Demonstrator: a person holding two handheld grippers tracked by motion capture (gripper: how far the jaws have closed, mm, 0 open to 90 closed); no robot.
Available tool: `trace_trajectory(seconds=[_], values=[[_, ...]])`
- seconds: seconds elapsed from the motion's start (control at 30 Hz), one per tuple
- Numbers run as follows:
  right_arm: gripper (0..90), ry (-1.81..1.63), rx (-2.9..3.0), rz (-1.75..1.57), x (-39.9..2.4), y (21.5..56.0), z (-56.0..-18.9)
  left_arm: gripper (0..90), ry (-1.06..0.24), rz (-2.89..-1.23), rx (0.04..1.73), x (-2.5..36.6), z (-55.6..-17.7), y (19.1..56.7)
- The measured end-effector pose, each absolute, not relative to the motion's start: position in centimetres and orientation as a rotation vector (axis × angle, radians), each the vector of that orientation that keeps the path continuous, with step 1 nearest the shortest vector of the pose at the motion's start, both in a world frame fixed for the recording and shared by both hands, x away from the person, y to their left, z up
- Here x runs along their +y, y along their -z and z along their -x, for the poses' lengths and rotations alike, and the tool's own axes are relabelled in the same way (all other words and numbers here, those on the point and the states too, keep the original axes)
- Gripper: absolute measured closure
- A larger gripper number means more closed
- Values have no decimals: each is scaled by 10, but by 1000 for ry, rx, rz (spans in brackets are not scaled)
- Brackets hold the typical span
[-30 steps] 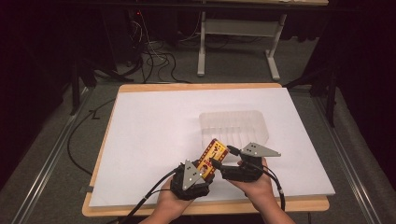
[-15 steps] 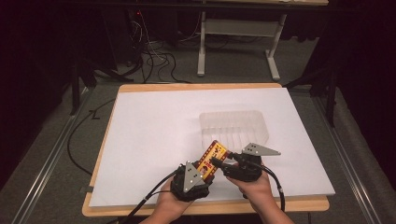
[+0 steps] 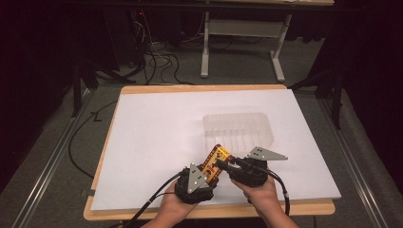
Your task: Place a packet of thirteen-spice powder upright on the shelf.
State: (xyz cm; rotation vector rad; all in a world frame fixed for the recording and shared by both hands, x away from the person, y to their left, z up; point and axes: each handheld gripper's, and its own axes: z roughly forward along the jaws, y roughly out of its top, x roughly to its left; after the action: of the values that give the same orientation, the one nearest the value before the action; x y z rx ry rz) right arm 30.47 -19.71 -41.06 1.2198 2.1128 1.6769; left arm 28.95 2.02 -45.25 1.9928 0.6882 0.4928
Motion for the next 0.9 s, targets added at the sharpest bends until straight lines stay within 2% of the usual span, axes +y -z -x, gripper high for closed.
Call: trace_trajectory(seconds=[0.33, 0.5, 0.9], values=[[658, -1679, 2108, -1185, -195, 406, -298, 311, -501, -1996, 669, 20, -288, 453], [663, -1681, 2094, -1176, -195, 405, -297, 222, -456, -1993, 709, 24, -293, 456], [670, -1705, 2043, -1200, -205, 403, -298, 157, -425, -1998, 723, 26, -298, 458]])
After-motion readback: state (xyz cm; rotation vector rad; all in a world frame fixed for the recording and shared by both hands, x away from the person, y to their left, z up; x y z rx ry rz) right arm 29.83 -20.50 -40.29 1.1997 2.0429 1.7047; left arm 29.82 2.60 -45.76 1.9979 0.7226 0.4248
